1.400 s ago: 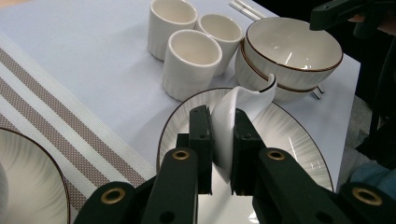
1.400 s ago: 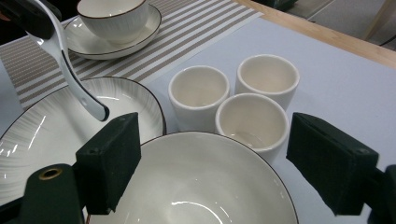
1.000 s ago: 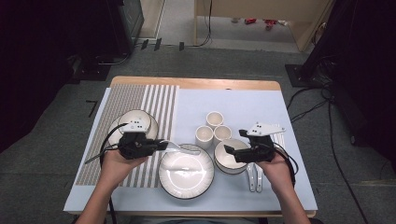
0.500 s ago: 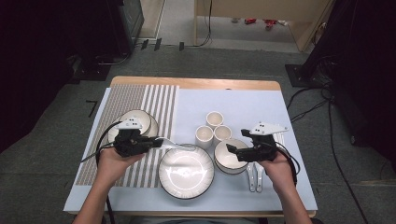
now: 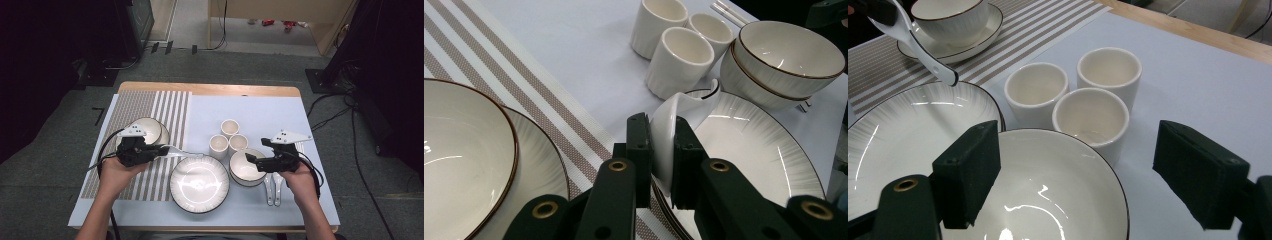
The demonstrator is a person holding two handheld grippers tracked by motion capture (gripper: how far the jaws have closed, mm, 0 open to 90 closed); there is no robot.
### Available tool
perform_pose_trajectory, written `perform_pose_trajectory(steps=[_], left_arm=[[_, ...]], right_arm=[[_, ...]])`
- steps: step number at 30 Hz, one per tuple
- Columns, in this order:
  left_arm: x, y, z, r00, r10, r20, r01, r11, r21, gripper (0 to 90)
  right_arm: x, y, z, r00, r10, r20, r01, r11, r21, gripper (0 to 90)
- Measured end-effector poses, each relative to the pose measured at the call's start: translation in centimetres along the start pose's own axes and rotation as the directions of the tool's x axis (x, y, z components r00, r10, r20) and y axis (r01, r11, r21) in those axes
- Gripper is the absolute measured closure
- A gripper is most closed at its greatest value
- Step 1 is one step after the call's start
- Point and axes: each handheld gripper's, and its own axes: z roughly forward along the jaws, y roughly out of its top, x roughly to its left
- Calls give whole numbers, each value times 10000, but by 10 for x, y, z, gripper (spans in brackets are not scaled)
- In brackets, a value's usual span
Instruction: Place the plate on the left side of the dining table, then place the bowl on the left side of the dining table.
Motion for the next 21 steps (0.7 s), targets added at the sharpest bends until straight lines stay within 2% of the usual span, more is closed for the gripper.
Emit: perform_pose_trajectory(steps=[21], left_arm=[[9, -2, -6, 9994, -182, -283, 178, 9997, -138, 834]], right_arm=[[-8, -4, -1, 9998, 136, 150, -136, 9999, -2, 189]])
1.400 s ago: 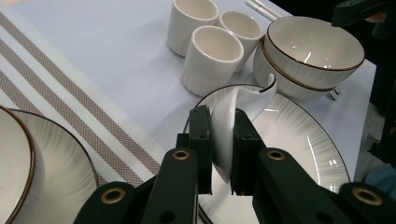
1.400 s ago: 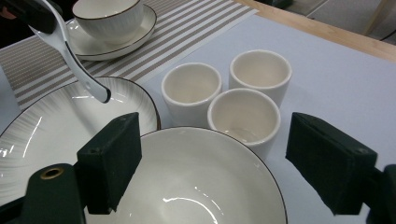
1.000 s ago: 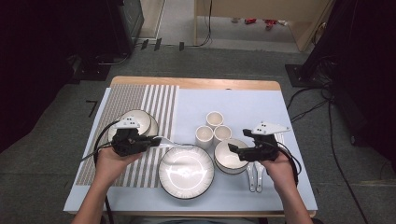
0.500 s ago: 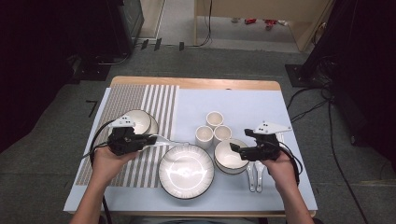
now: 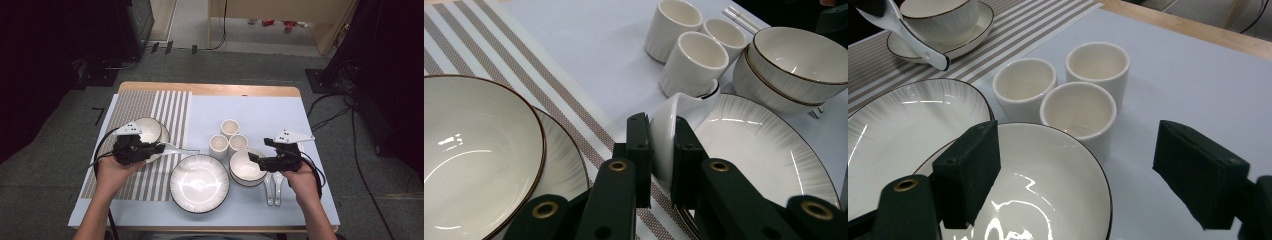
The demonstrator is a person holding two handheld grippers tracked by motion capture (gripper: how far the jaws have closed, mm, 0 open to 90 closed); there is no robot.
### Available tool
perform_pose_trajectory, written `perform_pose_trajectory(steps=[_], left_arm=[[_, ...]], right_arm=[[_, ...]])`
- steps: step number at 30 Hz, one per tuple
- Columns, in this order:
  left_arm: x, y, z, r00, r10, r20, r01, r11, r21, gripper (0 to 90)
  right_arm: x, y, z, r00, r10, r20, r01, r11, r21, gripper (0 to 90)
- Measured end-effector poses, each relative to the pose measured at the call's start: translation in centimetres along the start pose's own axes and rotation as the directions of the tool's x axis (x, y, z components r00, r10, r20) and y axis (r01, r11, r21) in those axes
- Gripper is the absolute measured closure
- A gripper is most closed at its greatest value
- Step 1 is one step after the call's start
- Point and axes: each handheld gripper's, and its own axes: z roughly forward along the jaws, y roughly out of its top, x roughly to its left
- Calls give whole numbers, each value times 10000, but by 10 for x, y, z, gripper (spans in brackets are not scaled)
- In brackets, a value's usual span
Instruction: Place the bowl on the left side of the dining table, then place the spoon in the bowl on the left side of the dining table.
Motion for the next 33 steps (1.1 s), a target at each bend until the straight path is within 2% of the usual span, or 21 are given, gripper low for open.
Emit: perform_pose_trajectory(steps=[33], left_arm=[[15, -3, -7, 9983, -247, -521, 238, 9995, -192, 834]], right_arm=[[-3, -6, 2, 9999, 129, 38, -130, 9999, 89, 189]])
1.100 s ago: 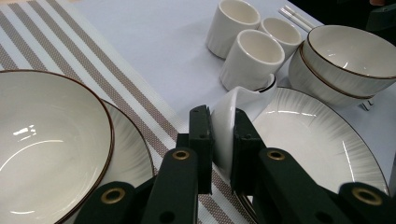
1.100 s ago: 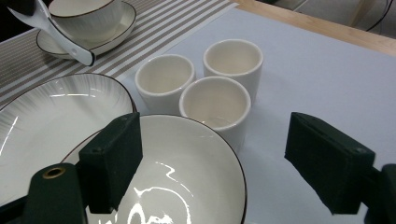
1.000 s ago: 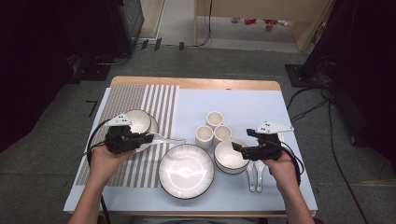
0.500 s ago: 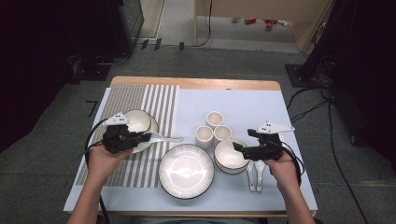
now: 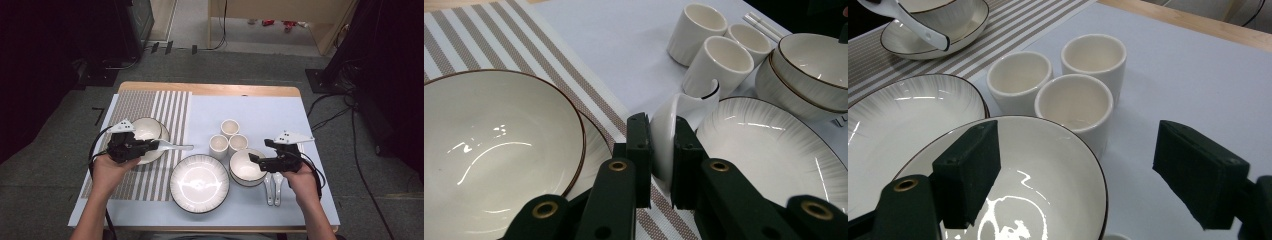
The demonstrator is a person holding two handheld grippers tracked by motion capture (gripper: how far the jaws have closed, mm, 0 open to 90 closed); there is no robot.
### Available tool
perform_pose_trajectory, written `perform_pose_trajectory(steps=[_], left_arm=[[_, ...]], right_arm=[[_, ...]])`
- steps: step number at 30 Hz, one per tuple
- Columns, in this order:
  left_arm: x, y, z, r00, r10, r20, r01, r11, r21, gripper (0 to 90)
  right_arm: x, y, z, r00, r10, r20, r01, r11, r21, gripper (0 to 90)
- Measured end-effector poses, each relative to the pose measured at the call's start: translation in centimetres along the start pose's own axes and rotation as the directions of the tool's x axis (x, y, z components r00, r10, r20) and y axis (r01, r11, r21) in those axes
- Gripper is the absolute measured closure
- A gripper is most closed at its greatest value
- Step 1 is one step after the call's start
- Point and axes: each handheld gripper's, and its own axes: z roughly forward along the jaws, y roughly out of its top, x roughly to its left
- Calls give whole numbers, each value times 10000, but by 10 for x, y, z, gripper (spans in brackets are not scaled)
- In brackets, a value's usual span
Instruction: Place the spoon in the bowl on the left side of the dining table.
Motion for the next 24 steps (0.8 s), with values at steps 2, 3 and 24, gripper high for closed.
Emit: perform_pose_trajectory(steps=[2, 3, 24], left_arm=[[2, 0, -1, 10000, -47, -45, 47, 10000, -44, 834], [2, 0, -1, 10000, -65, -68, 65, 10000, -56, 834], [13, -2, -4, 9985, -510, -190, 505, 9984, -246, 834]], right_arm=[[-1, -1, 0, 10000, 56, 14, -56, 10000, 17, 189], [-1, -1, 0, 10000, 62, 19, -62, 10000, 12, 189], [-4, -4, -1, 9997, 229, 16, -229, 9997, 40, 189]])
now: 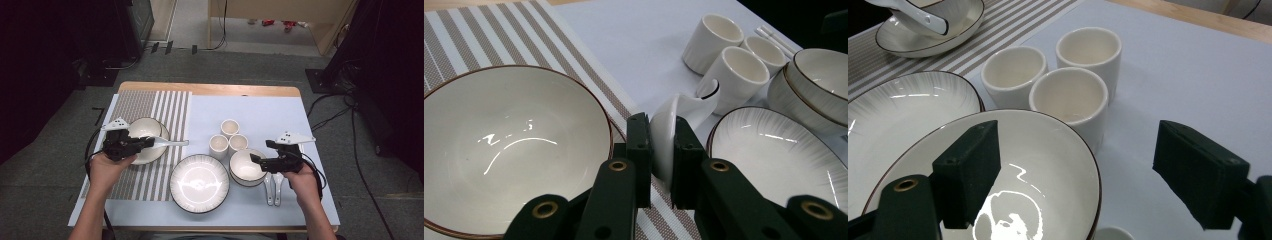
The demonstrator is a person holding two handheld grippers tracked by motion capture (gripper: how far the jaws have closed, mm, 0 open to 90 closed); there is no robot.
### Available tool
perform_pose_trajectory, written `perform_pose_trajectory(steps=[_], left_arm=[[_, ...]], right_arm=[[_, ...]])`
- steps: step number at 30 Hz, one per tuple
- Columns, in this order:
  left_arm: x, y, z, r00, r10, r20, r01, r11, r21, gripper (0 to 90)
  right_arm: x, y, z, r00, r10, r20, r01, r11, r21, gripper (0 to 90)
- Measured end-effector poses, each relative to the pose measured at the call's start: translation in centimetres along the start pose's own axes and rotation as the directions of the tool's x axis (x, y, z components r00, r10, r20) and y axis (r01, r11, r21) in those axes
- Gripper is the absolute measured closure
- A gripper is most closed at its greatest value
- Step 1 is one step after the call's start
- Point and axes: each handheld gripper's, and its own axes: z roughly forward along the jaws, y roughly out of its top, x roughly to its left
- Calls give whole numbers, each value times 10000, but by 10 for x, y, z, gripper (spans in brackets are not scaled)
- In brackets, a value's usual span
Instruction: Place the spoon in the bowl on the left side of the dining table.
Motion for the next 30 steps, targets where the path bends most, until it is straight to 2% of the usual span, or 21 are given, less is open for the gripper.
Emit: perform_pose_trajectory(steps=[5, 8, 14, 30], left_arm=[[2, 2, 2, 10000, -61, -47, 61, 9998, 163, 834], [5, 4, 3, 9999, -145, -1, 145, 9999, 94, 834], [7, 11, 7, 9999, 93, -86, -92, 9998, 160, 834], [22, 21, 14, 9998, -3, -205, 6, 9999, 139, 834]], right_arm=[[0, -1, 0, 10000, 20, -14, -20, 10000, 17, 189], [-1, -2, 0, 10000, 35, 12, -35, 10000, 34, 189], [-2, -4, 2, 10000, 61, 25, -62, 9999, 132, 189], [0, -5, 5, 10000, 0, -48, 1, 9997, 240, 189]])
